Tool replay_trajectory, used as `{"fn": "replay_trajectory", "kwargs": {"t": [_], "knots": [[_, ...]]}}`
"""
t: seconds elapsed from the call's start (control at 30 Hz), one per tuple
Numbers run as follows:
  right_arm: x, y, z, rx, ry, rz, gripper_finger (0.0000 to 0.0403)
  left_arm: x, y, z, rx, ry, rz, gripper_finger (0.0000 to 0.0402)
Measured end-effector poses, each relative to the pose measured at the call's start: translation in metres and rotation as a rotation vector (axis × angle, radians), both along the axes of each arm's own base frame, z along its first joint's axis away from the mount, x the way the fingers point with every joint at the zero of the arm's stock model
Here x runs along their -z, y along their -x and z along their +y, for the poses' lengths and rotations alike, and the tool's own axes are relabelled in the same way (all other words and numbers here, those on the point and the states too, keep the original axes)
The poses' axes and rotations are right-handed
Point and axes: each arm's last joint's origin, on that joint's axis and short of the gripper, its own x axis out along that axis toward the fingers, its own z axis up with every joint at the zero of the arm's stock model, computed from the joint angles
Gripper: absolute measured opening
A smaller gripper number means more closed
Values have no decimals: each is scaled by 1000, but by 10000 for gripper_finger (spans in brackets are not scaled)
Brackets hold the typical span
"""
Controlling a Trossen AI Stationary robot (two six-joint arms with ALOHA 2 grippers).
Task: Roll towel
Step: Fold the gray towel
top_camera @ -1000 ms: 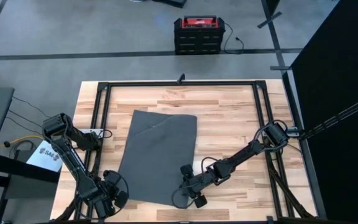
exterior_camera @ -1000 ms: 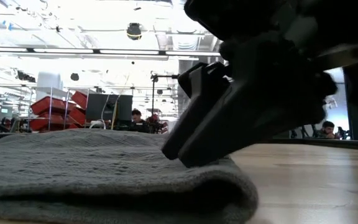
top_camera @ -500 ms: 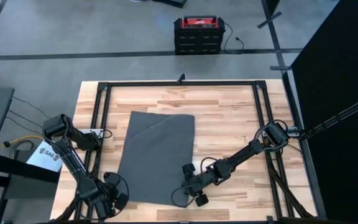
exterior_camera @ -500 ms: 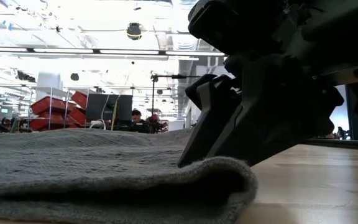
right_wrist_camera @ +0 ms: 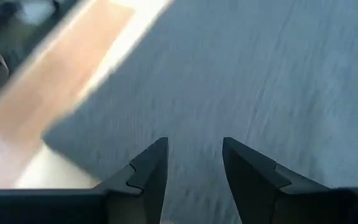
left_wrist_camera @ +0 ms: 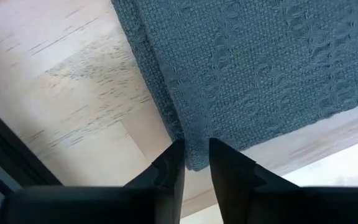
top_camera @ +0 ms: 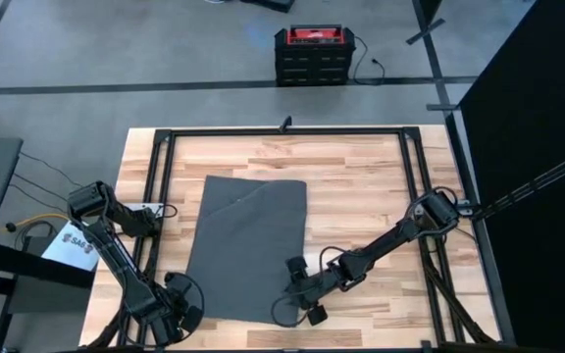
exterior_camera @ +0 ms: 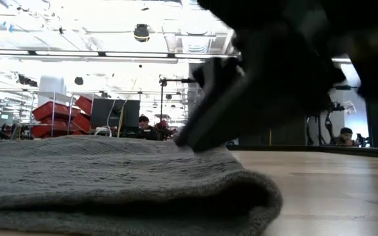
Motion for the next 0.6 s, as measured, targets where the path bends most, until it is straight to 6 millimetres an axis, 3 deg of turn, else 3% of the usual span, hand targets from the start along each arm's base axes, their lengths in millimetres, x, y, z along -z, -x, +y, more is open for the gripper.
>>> {"fn": "replay_trajectory", "kwargs": {"t": [0.13,0.33,0.6], "knots": [[0,-2,3,-6,-18,-24,141,0,0,0,-2,1,-1,75],[25,-1,6,-34,-66,71,141,0,0,0,-18,4,6,78],[26,19,12,-14,-9,239,141,-3,-12,-4,79,43,-87,78]]}}
